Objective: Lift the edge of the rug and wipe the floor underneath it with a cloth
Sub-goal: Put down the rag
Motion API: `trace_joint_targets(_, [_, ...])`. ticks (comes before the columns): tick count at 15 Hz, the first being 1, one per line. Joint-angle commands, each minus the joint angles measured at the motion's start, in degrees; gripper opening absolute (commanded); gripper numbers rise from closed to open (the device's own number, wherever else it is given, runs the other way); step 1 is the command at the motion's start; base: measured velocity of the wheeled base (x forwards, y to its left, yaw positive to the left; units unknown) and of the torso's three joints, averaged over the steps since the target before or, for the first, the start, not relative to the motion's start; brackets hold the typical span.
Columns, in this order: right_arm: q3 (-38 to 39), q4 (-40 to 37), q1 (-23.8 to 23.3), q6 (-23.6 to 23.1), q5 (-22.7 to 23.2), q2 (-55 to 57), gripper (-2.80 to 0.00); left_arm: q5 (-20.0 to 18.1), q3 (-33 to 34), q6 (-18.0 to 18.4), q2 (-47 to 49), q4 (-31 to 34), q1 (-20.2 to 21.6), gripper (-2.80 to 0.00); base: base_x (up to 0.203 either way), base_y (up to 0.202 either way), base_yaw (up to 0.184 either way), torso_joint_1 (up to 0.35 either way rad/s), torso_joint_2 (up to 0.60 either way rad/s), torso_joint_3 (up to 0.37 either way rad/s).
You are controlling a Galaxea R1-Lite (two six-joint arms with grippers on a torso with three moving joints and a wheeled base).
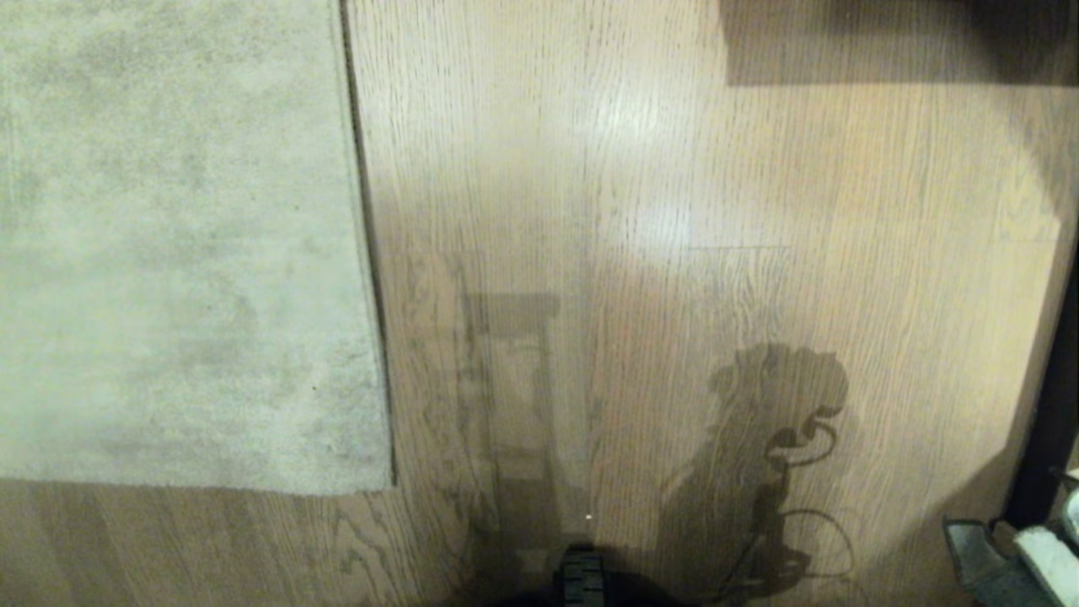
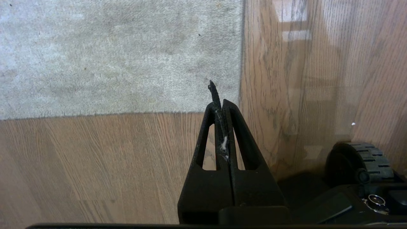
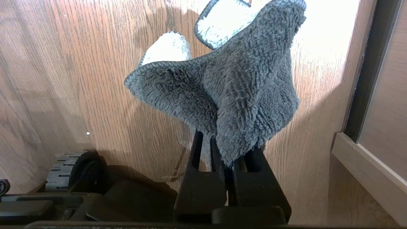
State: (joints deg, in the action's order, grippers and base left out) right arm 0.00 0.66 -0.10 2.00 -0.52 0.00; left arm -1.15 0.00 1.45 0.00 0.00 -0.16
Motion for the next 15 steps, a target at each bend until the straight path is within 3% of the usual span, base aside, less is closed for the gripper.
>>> trace_joint_targets(1, [0.0, 0.0, 0.0, 0.0, 0.0, 0.1, -2.8, 0.0, 0.0, 0.0, 0.1, 0.0, 0.0, -2.8, 0.0, 0.0, 0.0, 0.0, 0.0, 0.0])
trace_joint_targets(15, [0.0, 0.1, 0.0, -2.1, -0.7, 0.1, -2.8, 0.0, 0.0, 0.0, 0.1, 0.0, 0.0, -2.8, 0.0, 0.0, 0.0, 0.0, 0.0, 0.0])
